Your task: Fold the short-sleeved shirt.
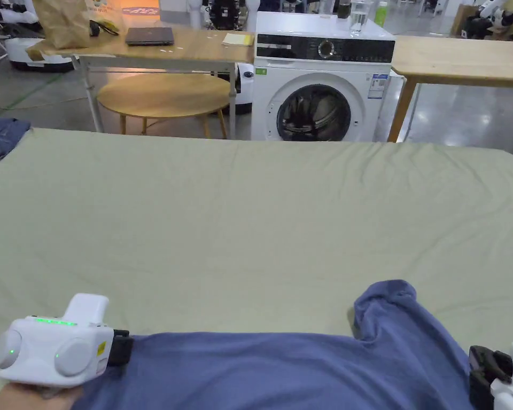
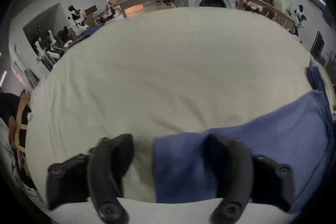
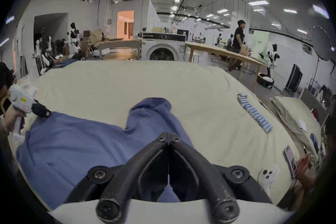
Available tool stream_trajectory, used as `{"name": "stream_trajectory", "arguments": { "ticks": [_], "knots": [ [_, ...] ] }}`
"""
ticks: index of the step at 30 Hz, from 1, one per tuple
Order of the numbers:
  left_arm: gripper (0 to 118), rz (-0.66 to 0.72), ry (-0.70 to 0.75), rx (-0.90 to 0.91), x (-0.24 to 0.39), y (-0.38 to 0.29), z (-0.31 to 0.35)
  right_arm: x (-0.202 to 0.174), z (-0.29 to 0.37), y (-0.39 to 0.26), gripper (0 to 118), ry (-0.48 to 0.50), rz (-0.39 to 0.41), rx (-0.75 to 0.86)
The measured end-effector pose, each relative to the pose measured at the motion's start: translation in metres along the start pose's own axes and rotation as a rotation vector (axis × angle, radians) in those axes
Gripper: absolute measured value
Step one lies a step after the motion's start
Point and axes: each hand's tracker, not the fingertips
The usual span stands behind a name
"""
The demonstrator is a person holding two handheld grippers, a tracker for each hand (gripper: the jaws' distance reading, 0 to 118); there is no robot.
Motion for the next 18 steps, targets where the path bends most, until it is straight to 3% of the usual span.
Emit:
{"name": "stream_trajectory", "arguments": {
  "ticks": [1, 2, 3, 4, 5, 6, 7, 10, 12, 13, 15, 16, 18],
  "knots": [
    [30, -0.019, 0.013, 0.028, 0.006, -0.002, 0.011, 0.004, -0.012, 0.003, 8, -0.013, 0.016, -0.036],
    [20, -0.071, -0.023, 0.044, 0.013, -0.004, 0.02, 0.011, -0.027, 0.004, 14, -0.038, 0.025, -0.065],
    [20, -0.083, -0.055, 0.033, 0.016, -0.006, 0.024, 0.015, -0.04, 0.005, 14, -0.06, 0.027, -0.093],
    [0, -0.072, -0.053, 0.046, 0.02, -0.008, 0.031, 0.02, -0.058, 0.007, 41, -0.082, 0.027, -0.128],
    [0, -0.078, -0.046, 0.052, 0.022, -0.008, 0.037, 0.025, -0.077, 0.006, 84, -0.056, 0.016, -0.173],
    [0, -0.087, -0.046, 0.061, 0.024, -0.007, 0.043, 0.029, -0.091, 0.005, 102, -0.034, 0.007, -0.214],
    [0, -0.09, -0.037, 0.09, 0.025, -0.006, 0.051, 0.031, -0.107, 0.005, 103, -0.005, -0.007, -0.237],
    [0, -0.077, -0.04, 0.115, 0.025, 0.001, 0.066, 0.03, -0.145, -0.004, 97, -0.012, 0.01, -0.333],
    [0, -0.074, -0.041, 0.127, 0.025, 0.004, 0.072, 0.028, -0.158, -0.011, 48, -0.014, 0.026, -0.397],
    [0, -0.077, -0.036, 0.128, 0.025, 0.005, 0.073, 0.027, -0.154, -0.011, 42, 0.031, -0.011, -0.374],
    [0, -0.071, -0.036, 0.128, 0.023, 0.002, 0.073, 0.027, -0.139, -0.007, 0, 0.057, -0.013, -0.331],
    [0, -0.057, -0.047, 0.128, 0.022, 0.0, 0.074, 0.027, -0.135, -0.006, 0, 0.091, -0.045, -0.332],
    [0, -0.068, -0.016, 0.166, 0.023, -0.006, 0.081, 0.032, -0.119, 0.0, 0, 0.074, -0.035, -0.296]
  ]
}}
